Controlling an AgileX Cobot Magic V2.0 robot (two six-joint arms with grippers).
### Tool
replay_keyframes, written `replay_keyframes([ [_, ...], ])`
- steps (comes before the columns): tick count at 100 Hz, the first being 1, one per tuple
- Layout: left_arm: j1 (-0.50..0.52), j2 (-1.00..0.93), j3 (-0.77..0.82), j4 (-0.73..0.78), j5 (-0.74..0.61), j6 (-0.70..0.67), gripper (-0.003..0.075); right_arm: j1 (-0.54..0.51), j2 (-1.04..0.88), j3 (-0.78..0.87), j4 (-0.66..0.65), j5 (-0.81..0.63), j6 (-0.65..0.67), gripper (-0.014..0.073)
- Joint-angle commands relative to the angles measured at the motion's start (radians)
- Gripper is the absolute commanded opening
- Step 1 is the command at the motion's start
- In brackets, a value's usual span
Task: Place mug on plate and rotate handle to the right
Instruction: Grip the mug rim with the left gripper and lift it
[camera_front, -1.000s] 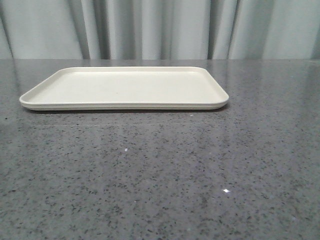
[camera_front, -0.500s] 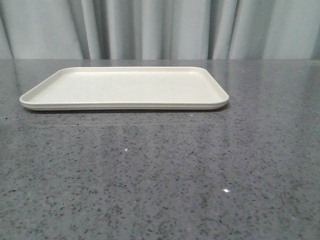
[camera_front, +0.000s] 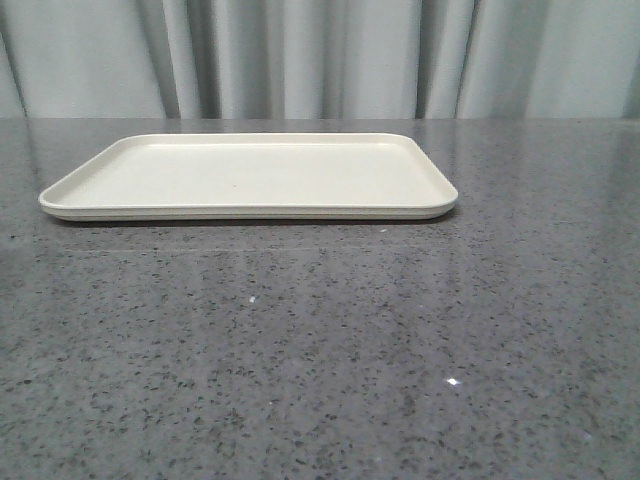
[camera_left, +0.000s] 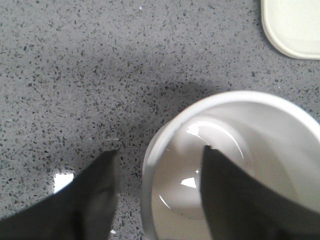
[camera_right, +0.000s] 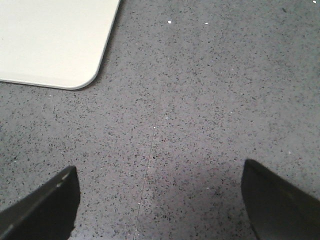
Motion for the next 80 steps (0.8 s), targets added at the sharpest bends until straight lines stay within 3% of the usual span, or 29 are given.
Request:
replay_keyframes([
  [1,0.003,-0.009,-0.023,-0.005,-0.049,-0.005,0.0184,-0.009,0.007,-0.032,0.010,-0.052,-0.005,0.0648],
  [14,0.003,-0.009,-0.023,-0.007,-0.059,-0.005,-0.0020,-0.009,0.007,-0.032,0.010,-0.052,-0.005,0.0648],
  [52,-0.001,-0.013,-0.139,-0.146,-0.068,-0.005,-0.0020,-0.009,0.007,-0.032,0.010,-0.052,-0.005,0.0648],
  [80,-0.114,0.064,-0.321,-0.153,-0.094,-0.005,-0.0020,-0.009,0.007,-0.032,0.010,-0.052,-0.005,0.0648],
])
